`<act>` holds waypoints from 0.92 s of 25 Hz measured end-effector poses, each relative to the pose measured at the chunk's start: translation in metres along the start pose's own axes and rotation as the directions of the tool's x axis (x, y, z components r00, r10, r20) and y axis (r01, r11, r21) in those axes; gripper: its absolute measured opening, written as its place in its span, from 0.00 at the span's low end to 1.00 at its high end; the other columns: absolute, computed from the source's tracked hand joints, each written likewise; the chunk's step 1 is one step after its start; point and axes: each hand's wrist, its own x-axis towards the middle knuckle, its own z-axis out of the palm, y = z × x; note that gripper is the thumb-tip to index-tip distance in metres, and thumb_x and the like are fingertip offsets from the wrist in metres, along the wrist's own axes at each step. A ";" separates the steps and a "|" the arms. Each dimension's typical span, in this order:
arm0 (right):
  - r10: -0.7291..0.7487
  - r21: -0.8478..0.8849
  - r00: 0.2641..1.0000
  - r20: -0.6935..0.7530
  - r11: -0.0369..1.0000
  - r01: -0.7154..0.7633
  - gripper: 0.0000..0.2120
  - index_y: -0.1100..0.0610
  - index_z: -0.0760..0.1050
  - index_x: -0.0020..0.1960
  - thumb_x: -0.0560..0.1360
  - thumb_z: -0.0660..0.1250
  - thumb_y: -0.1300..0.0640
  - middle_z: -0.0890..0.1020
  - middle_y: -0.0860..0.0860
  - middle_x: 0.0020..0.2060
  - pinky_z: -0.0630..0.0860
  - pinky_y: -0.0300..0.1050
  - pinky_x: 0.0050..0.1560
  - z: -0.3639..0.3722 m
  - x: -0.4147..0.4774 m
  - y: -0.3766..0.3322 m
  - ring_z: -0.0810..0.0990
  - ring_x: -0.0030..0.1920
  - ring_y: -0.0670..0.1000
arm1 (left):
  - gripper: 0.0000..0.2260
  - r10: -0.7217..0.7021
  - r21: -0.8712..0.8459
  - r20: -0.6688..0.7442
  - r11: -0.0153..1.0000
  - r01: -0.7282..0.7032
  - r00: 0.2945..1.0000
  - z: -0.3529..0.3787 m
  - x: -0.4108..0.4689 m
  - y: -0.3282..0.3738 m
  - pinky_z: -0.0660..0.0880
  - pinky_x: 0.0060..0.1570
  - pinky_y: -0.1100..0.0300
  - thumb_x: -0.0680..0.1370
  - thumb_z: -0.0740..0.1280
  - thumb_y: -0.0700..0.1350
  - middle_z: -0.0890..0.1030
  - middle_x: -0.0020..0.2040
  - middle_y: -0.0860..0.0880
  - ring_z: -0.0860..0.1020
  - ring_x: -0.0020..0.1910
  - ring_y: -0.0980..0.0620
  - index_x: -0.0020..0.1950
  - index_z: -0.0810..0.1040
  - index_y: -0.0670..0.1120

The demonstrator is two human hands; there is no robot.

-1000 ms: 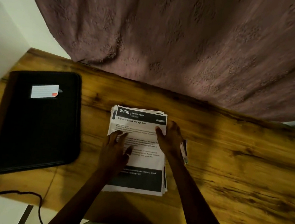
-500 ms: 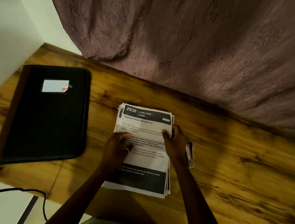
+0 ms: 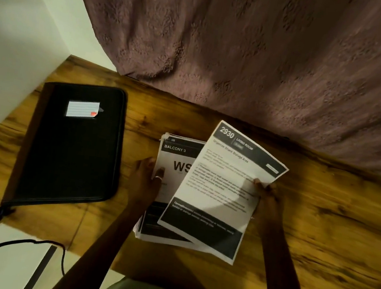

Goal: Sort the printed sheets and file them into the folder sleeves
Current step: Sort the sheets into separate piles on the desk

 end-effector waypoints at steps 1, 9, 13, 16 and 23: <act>0.030 0.027 0.999 0.016 0.999 -0.030 0.14 0.63 0.74 0.61 0.79 0.66 0.56 0.83 0.58 0.55 0.82 0.54 0.44 -0.004 0.001 -0.001 0.84 0.52 0.61 | 0.18 -0.010 0.038 0.032 0.999 0.009 0.999 0.001 0.004 0.000 0.77 0.56 0.45 0.80 0.68 0.47 0.74 0.66 0.40 0.75 0.63 0.39 0.68 0.72 0.43; 0.063 -0.037 0.995 0.077 0.997 -0.060 0.10 0.63 0.75 0.53 0.79 0.67 0.55 0.85 0.59 0.50 0.81 0.60 0.49 0.006 -0.010 0.003 0.84 0.49 0.63 | 0.18 0.068 0.158 -0.070 0.986 -0.056 0.995 0.014 0.014 0.002 0.80 0.53 0.45 0.77 0.72 0.42 0.73 0.67 0.38 0.76 0.61 0.37 0.66 0.76 0.42; 0.057 -0.030 0.994 0.088 0.998 -0.055 0.07 0.60 0.76 0.53 0.79 0.67 0.56 0.84 0.60 0.50 0.81 0.62 0.49 0.009 -0.011 0.001 0.84 0.49 0.64 | 0.13 0.206 0.233 -0.102 0.956 -0.178 0.973 0.011 0.012 -0.003 0.80 0.47 0.49 0.78 0.71 0.42 0.77 0.63 0.39 0.79 0.56 0.38 0.62 0.79 0.41; 0.047 -0.065 0.995 0.088 0.997 -0.041 0.08 0.61 0.76 0.52 0.78 0.67 0.56 0.84 0.60 0.50 0.81 0.64 0.49 0.009 -0.011 0.003 0.84 0.50 0.65 | 0.10 0.186 0.196 -0.091 0.967 -0.165 0.978 0.011 0.010 0.002 0.80 0.45 0.51 0.77 0.72 0.41 0.78 0.61 0.39 0.79 0.55 0.38 0.59 0.81 0.41; 0.072 -0.008 0.989 0.126 0.997 -0.071 0.14 0.62 0.72 0.63 0.80 0.64 0.57 0.82 0.61 0.58 0.81 0.63 0.49 -0.001 -0.012 -0.002 0.82 0.54 0.66 | 0.06 0.212 -0.150 0.070 0.968 -0.200 0.975 0.004 0.008 0.006 0.80 0.46 0.59 0.80 0.66 0.39 0.80 0.58 0.45 0.81 0.56 0.45 0.57 0.74 0.44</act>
